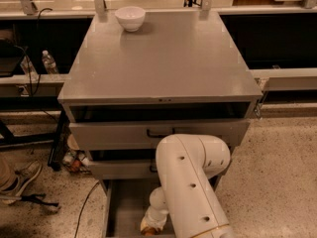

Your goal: Pick orange from bottom drawer and place on counter

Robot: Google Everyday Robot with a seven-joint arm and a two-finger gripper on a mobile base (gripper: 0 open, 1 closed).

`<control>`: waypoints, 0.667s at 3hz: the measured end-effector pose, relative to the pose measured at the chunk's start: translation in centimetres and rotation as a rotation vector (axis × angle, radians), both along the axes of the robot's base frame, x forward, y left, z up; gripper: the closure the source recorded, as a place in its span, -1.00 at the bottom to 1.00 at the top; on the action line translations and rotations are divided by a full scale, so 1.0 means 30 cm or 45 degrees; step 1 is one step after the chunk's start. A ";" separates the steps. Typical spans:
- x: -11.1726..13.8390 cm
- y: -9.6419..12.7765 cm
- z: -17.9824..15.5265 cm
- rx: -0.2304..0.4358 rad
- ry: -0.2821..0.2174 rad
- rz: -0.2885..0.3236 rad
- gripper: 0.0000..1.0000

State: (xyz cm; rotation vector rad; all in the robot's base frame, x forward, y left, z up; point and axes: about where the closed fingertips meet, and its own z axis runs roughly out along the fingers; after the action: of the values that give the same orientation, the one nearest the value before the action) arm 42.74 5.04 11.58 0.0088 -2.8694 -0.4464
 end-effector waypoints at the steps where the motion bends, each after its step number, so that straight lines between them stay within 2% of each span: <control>1: 0.021 -0.038 0.105 0.048 -0.077 0.019 1.00; 2: 0.030 -0.084 0.206 0.088 -0.132 0.027 1.00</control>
Offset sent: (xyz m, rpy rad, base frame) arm 0.0150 -0.0423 0.0997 0.1063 -0.1589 0.0266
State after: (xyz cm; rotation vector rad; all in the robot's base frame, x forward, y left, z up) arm 43.64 2.53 17.74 0.0766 -2.9502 -0.5569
